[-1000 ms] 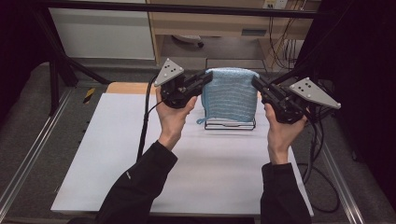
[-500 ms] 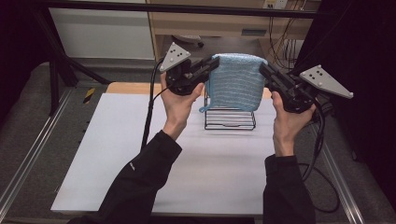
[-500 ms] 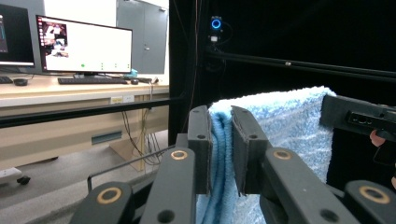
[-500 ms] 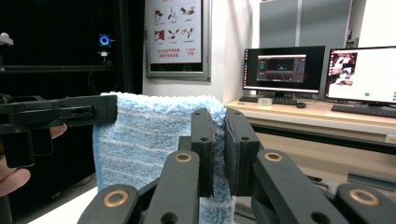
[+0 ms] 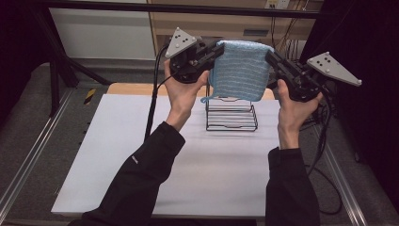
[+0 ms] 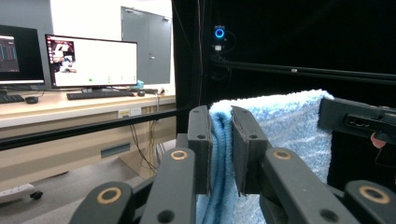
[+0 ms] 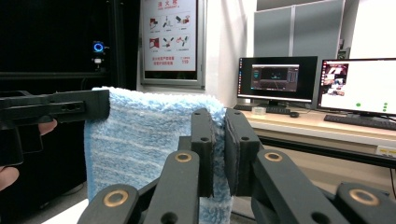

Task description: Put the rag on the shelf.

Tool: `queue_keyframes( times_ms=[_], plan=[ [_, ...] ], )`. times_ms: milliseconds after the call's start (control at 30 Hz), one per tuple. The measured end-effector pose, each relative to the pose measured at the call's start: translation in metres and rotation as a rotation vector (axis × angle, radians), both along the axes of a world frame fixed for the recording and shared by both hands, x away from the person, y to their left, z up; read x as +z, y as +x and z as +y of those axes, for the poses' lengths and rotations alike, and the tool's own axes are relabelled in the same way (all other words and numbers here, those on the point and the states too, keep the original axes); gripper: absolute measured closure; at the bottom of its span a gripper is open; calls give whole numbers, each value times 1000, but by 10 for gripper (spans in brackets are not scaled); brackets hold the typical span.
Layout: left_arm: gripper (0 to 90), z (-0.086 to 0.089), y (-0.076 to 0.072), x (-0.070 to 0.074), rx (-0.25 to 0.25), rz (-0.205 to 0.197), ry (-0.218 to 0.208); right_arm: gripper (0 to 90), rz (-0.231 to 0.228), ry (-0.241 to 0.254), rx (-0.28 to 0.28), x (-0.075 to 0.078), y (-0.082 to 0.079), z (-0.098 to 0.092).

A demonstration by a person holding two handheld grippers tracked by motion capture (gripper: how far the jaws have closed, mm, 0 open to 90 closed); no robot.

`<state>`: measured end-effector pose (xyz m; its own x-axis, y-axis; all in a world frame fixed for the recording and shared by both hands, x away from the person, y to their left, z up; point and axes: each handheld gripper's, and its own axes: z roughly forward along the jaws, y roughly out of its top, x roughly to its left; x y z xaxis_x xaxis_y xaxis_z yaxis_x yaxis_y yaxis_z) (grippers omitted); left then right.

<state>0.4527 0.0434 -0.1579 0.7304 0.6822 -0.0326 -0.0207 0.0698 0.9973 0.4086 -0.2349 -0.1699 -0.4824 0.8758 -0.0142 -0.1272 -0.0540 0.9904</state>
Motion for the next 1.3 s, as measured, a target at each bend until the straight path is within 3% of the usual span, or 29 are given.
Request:
queue_keyframes(
  times_ms=[567,1067,1300],
  plan=[
    [789,-7,28,21,27,-4,23,837,0,16,-31,17,32,-1],
    [789,-12,56,28,56,-3,46,837,5,42,-50,18,53,0],
    [789,-14,71,21,67,-9,64,837,14,29,-67,15,64,1]
  ],
)
